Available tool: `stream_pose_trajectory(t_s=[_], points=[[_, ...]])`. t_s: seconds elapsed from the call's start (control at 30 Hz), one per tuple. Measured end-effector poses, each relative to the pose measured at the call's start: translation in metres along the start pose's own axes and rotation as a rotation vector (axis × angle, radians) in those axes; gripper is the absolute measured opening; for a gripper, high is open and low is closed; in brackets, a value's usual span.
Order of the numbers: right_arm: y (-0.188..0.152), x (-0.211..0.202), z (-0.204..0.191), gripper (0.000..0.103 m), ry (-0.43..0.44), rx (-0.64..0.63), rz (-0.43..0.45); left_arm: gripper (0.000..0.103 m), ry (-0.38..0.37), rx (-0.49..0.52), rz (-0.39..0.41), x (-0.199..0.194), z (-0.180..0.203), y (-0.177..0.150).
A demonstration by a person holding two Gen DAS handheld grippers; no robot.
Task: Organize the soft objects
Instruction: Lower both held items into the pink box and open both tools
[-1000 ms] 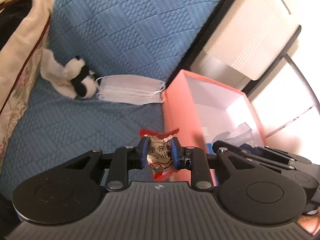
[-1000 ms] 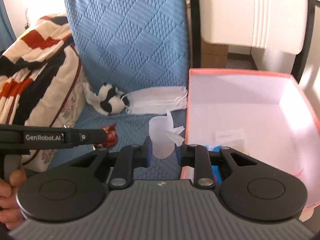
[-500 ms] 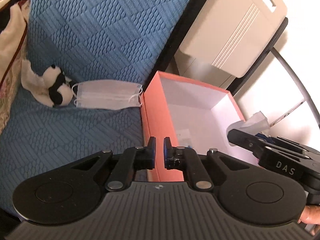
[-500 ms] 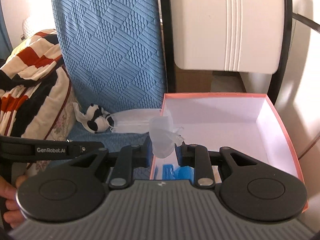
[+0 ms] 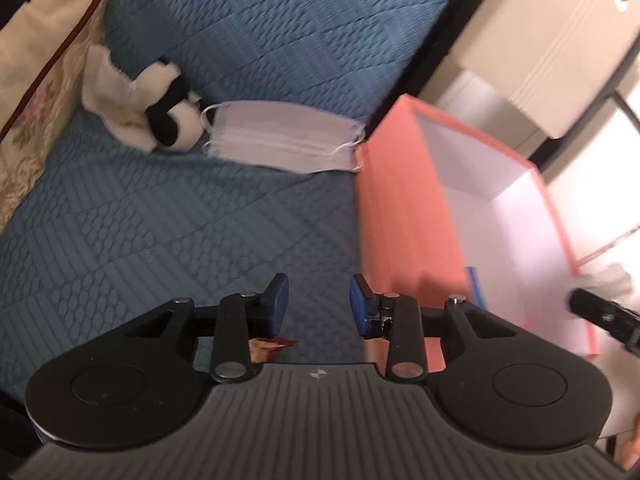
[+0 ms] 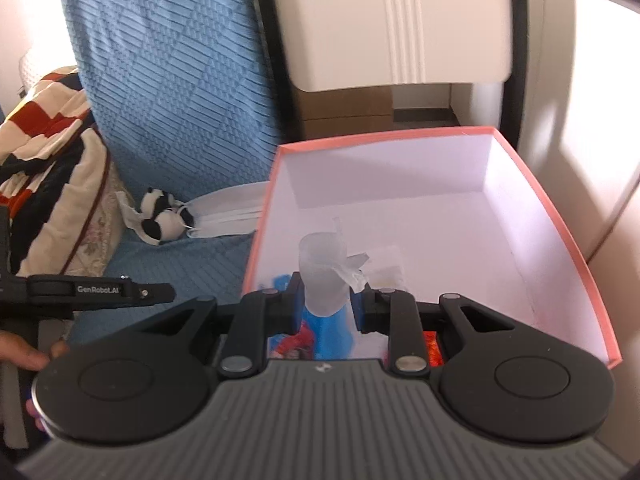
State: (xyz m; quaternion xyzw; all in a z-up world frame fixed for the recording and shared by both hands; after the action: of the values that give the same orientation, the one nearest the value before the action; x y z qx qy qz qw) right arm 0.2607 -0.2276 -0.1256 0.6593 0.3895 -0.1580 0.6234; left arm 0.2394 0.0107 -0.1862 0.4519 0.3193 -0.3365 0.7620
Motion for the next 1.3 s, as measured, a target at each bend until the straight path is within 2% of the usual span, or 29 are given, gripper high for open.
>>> stream_pose_trajectory(t_s=[0.17, 0.37, 0.5, 0.7, 0.9, 1.0, 1.13, 1.3], points=[[-0.012, 0.004, 0.016, 0.027, -0.002, 0.032, -0.013, 0.049, 0.064, 0.014, -0.036, 0.013, -0.022, -0.009], [-0.023, 0.007, 0.027, 0.028, 0.004, 0.065, -0.027, 0.05, 0.073, 0.063, -0.095, 0.022, -0.032, -0.03], [-0.026, 0.006, 0.03, 0.028, 0.005, 0.08, -0.031, 0.05, 0.094, 0.14, -0.113, 0.031, -0.027, -0.039], [-0.028, 0.004, 0.033, 0.028, 0.001, 0.077, -0.039, 0.049, 0.127, 0.202, -0.134, 0.042, -0.026, -0.043], [-0.031, 0.007, 0.036, 0.028, 0.0, 0.085, -0.051, 0.048, 0.139, 0.177, -0.145, 0.05, -0.037, -0.044], [-0.031, 0.008, 0.034, 0.028, 0.004, 0.087, -0.055, 0.043, 0.138, 0.165, -0.127, 0.05, -0.04, -0.044], [-0.032, 0.009, 0.033, 0.028, 0.002, 0.088, -0.06, 0.042, 0.148, 0.154, -0.102, 0.047, -0.041, -0.043], [-0.03, 0.009, 0.032, 0.028, -0.002, 0.077, -0.057, 0.042, 0.12, 0.126, -0.07, 0.033, -0.038, -0.033]])
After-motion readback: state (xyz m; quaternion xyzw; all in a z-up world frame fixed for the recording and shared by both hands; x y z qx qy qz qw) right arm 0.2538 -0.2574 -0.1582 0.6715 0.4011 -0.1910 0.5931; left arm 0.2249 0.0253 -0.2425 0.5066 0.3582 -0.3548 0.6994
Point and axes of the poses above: each gripper's, at about its wrist camera, not at the fingertips, and x roughly the way its jaws point, z to its right, y to its top, the point moved 8 cm from there along x, roughly the way its jaws point
